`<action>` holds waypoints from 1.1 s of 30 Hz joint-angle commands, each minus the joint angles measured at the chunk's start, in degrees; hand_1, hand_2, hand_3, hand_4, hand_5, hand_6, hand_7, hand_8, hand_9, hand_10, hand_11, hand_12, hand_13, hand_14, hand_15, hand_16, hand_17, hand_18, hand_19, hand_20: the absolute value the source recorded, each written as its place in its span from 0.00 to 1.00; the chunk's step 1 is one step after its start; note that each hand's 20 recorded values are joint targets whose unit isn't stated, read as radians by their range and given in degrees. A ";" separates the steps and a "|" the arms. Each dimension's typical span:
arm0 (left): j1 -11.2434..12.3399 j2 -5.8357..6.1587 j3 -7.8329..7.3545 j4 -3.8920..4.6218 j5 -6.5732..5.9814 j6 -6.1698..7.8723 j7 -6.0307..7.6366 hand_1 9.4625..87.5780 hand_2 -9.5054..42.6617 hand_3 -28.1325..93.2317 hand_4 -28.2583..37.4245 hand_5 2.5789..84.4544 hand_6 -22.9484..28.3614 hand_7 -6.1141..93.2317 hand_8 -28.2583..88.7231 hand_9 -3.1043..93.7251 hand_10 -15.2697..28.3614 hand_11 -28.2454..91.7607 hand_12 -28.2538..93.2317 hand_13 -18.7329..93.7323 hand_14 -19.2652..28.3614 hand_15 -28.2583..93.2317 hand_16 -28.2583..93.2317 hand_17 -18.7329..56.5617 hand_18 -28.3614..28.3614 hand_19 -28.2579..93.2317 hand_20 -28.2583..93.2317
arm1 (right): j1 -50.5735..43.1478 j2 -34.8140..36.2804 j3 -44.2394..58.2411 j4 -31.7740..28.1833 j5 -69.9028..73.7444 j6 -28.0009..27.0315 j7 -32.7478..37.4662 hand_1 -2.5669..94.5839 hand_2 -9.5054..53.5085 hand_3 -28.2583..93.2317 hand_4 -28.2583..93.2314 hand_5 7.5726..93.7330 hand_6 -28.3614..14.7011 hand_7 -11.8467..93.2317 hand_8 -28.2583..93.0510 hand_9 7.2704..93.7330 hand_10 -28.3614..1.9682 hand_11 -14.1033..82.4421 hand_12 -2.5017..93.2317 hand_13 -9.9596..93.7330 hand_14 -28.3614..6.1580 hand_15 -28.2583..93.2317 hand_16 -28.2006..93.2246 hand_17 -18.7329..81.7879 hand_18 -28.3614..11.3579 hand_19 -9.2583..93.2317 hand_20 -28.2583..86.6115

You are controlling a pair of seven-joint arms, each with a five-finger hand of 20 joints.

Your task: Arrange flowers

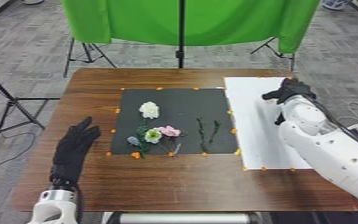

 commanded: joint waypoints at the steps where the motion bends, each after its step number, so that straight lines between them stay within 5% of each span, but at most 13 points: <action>1: 0.75 -0.41 0.25 0.23 0.08 0.10 -0.92 0.13 0.26 0.76 0.00 0.45 0.52 0.14 0.21 0.45 0.64 0.36 0.37 0.42 0.75 0.38 0.27 0.24 0.73 0.28 0.39 | 1.97 -2.10 -1.94 2.44 -1.03 1.14 -0.37 0.28 0.00 0.69 0.11 0.84 0.55 0.25 0.17 0.90 0.41 0.39 0.27 0.99 0.70 0.69 0.52 0.86 0.46 1.00 0.71; 10: 0.42 -0.30 0.47 0.43 0.08 -0.31 -1.32 0.13 0.26 0.76 0.00 0.45 0.52 0.14 0.21 0.45 0.64 0.36 0.37 0.42 0.75 0.38 0.27 0.24 0.73 0.28 0.39 | 4.26 -4.26 -5.52 6.30 -2.97 3.47 -1.22 0.28 0.00 0.69 0.11 0.83 0.54 0.24 0.18 0.89 0.41 0.38 0.26 0.99 0.71 0.69 0.52 0.86 0.46 1.00 0.70; 19: 0.31 -0.21 0.38 0.42 0.13 -0.28 -1.52 0.13 0.26 0.76 0.00 0.45 0.52 0.14 0.21 0.45 0.64 0.36 0.37 0.42 0.75 0.38 0.27 0.24 0.73 0.28 0.39 | 5.21 -5.18 -9.01 8.56 -6.60 3.63 -0.39 0.39 0.00 0.71 0.13 0.83 0.55 0.24 0.17 0.89 0.41 0.38 0.25 0.99 0.73 0.68 0.52 0.87 0.48 1.00 0.69; 22: 0.63 -0.31 0.32 0.35 -0.03 -0.13 -1.12 0.13 0.26 0.76 0.00 0.45 0.52 0.14 0.21 0.45 0.64 0.36 0.37 0.42 0.75 0.38 0.27 0.24 0.73 0.28 0.39 | 5.13 -4.86 -9.59 7.97 -7.19 3.64 -0.98 0.45 0.00 0.72 0.13 0.83 0.55 0.25 0.17 0.91 0.42 0.38 0.25 1.00 0.73 0.68 0.51 0.88 0.49 1.00 0.68; 26: 0.82 -0.39 0.25 0.32 -0.02 -0.14 -0.88 0.13 0.26 0.76 0.00 0.45 0.52 0.14 0.21 0.45 0.64 0.36 0.37 0.42 0.75 0.38 0.27 0.24 0.73 0.28 0.39 | 4.81 -3.49 -9.50 5.05 -7.16 1.70 -2.23 0.62 0.11 0.63 0.16 0.86 0.57 0.24 0.33 0.92 0.48 0.38 0.26 1.00 0.74 0.69 0.51 0.88 0.50 1.00 0.68; 33: 0.87 -0.45 0.30 0.38 -0.13 -0.18 -0.75 0.13 0.26 0.76 0.00 0.45 0.52 0.14 0.21 0.45 0.64 0.36 0.37 0.42 0.75 0.38 0.27 0.24 0.73 0.28 0.39 | 5.37 -0.54 -10.69 0.06 -8.11 0.35 -4.22 0.62 0.13 0.64 0.17 0.86 0.59 0.25 0.34 0.93 0.51 0.39 0.26 1.00 0.76 0.69 0.51 0.88 0.51 1.00 0.68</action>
